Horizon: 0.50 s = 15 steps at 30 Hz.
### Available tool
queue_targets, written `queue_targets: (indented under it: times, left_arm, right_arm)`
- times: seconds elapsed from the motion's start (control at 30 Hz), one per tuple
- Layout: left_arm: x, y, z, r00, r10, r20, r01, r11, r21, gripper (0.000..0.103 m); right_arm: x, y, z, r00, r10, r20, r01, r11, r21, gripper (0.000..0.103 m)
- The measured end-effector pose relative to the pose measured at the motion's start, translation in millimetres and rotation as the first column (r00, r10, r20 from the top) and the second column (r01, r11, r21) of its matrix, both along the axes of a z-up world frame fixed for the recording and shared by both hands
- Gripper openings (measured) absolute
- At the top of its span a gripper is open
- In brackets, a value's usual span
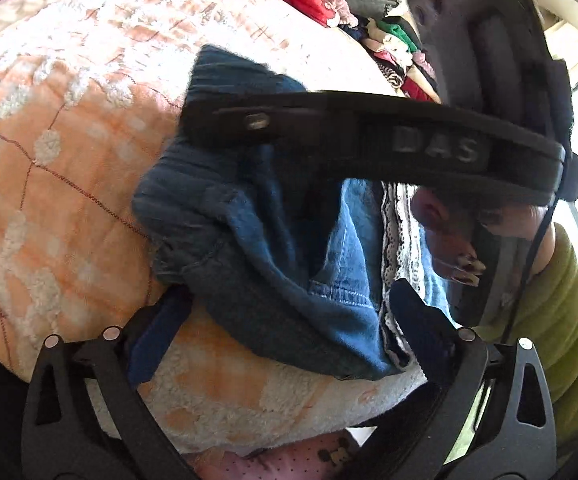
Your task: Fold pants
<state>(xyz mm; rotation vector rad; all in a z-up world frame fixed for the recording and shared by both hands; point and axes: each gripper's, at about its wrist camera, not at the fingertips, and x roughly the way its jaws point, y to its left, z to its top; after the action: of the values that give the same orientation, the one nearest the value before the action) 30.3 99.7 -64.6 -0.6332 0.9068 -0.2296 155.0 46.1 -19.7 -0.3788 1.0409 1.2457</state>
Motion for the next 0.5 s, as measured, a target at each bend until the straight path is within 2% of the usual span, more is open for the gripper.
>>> queue_targets:
  times: [0.1,0.27,0.37,0.5]
  left_arm:
    - [-3.0,4.1,2.3,1.000,0.012,0.016,-0.012,1.000,-0.012,0.093]
    - [-1.3,3.5,7.2,0.999,0.022,0.030,-0.021,0.999,-0.033,0.093]
    - [1.0,0.5,9.4,0.999,0.011,0.030,-0.009,0.998,-0.055,0.093]
    - [8.9,-15.4,16.7,0.998,-0.047,0.042,0.051,0.993,-0.108,0.093]
  right_arm:
    - [4.8,-22.0,14.5,0.999,-0.010,-0.040,0.014,0.996,0.093,0.035]
    - [8.5,-62.7,37.3,0.996,-0.030,-0.083,0.048,0.974,0.221,0.034]
    - [11.5,-84.2,49.1,0.994,-0.045,-0.098,0.070,0.960,0.270,0.034]
    - [13.5,-109.1,59.3,0.993,-0.064,-0.095,0.091,0.946,0.311,0.034]
